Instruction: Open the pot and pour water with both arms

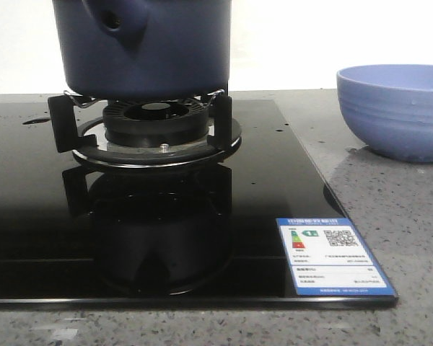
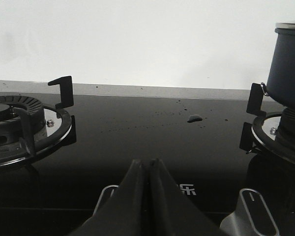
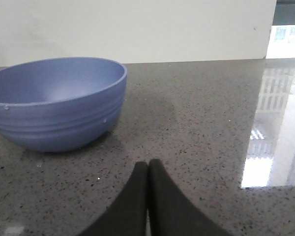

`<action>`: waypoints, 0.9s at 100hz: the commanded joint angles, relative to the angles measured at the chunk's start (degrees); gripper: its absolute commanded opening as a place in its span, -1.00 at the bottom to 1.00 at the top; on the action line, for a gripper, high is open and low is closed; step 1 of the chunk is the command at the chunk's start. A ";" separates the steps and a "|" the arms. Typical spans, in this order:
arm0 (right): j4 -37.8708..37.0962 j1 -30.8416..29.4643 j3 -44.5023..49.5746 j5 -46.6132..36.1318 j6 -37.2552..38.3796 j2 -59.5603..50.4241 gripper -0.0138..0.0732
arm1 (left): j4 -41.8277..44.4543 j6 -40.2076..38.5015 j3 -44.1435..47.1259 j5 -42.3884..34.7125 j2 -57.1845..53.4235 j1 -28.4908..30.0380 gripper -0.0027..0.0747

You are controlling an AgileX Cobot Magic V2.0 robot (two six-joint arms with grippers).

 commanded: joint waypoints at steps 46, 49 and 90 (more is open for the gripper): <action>-0.75 0.09 1.44 -4.22 -0.12 -0.93 -0.82 | -0.55 -0.62 1.96 -3.89 -1.64 0.15 -0.98; -0.75 0.09 1.44 -4.22 -0.12 -0.93 -0.82 | -0.55 -0.62 1.96 -3.89 -1.64 0.15 -0.98; -0.54 0.09 1.44 -5.92 -0.12 -0.93 -0.82 | -0.55 -0.62 1.96 -5.24 -1.64 0.15 -0.98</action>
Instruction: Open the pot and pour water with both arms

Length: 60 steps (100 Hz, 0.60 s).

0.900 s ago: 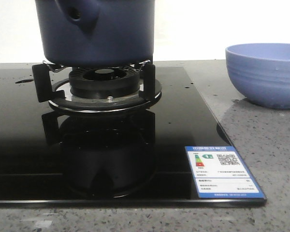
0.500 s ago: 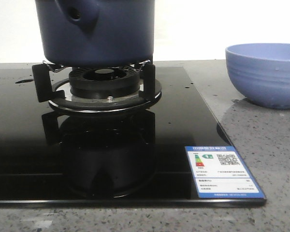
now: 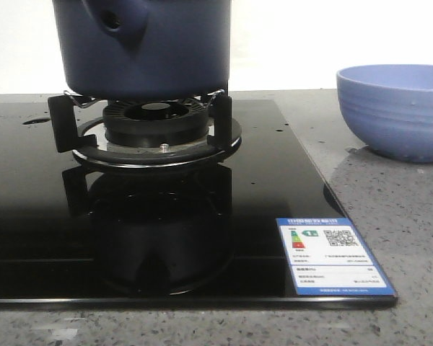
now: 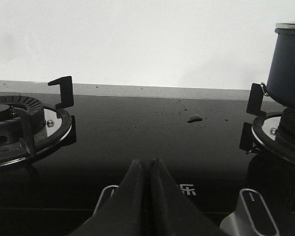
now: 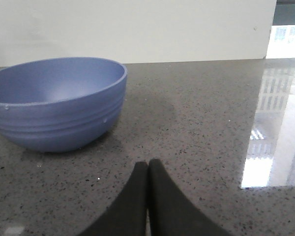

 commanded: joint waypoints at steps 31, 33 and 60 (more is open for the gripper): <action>2.47 0.09 1.44 -9.93 -0.12 -0.93 -0.82 | -6.98 -0.62 1.96 -10.97 -1.64 0.15 -0.98; 3.40 0.09 1.44 -9.93 -0.12 -0.93 -0.82 | -7.55 -0.62 1.96 -10.97 -1.64 0.15 -0.98; 24.68 0.09 1.44 -9.93 -0.12 -0.93 -0.82 | -23.42 -0.62 1.96 -9.95 -1.64 0.15 -0.98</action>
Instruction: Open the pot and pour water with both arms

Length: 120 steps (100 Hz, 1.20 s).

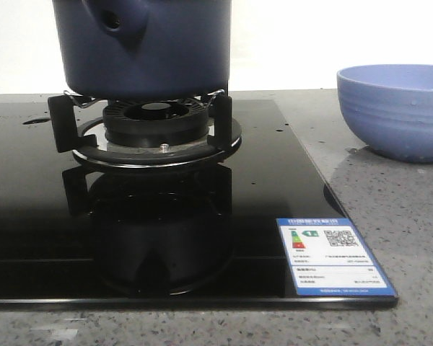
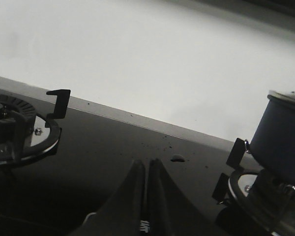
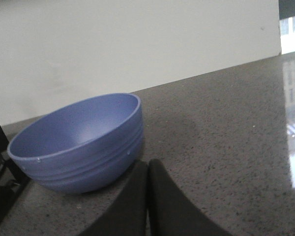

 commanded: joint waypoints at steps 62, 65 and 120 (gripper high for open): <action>10.13 0.19 -20.94 20.55 -11.46 14.16 -0.82 | -13.03 18.56 -25.41 26.80 12.14 -0.60 -0.98; 10.13 0.50 -22.71 21.47 -12.60 16.52 -0.82 | -13.15 19.47 -27.41 27.16 14.06 -1.39 -0.98; 10.27 13.79 -33.72 21.37 -18.57 29.24 -0.75 | -14.44 24.04 -38.49 20.09 32.35 -19.64 0.09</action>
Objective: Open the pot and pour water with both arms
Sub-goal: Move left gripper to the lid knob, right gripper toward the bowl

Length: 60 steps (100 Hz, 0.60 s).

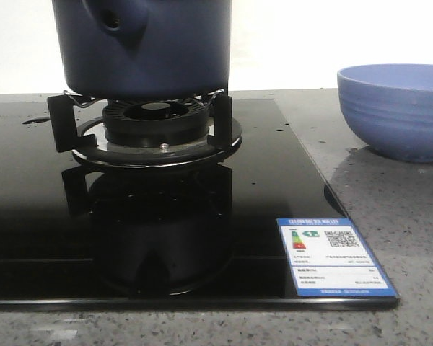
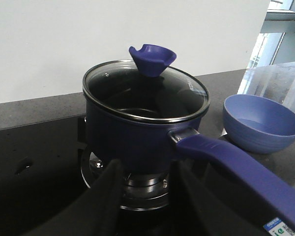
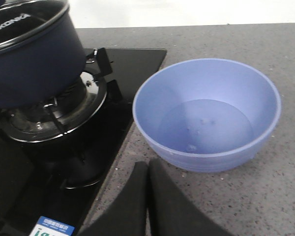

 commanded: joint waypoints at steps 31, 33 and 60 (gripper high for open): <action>0.13 0.55 -2.20 -7.11 -1.85 0.87 0.53 | -4.20 3.18 -2.74 -10.49 7.50 -5.76 0.25; 0.13 0.55 -2.20 -7.43 -1.85 0.87 0.55 | -4.44 3.65 -2.82 -11.27 7.93 -6.12 0.25; 0.13 0.55 -2.20 -9.41 -1.85 0.87 0.52 | -5.37 7.99 -8.60 -17.94 18.81 -12.36 0.25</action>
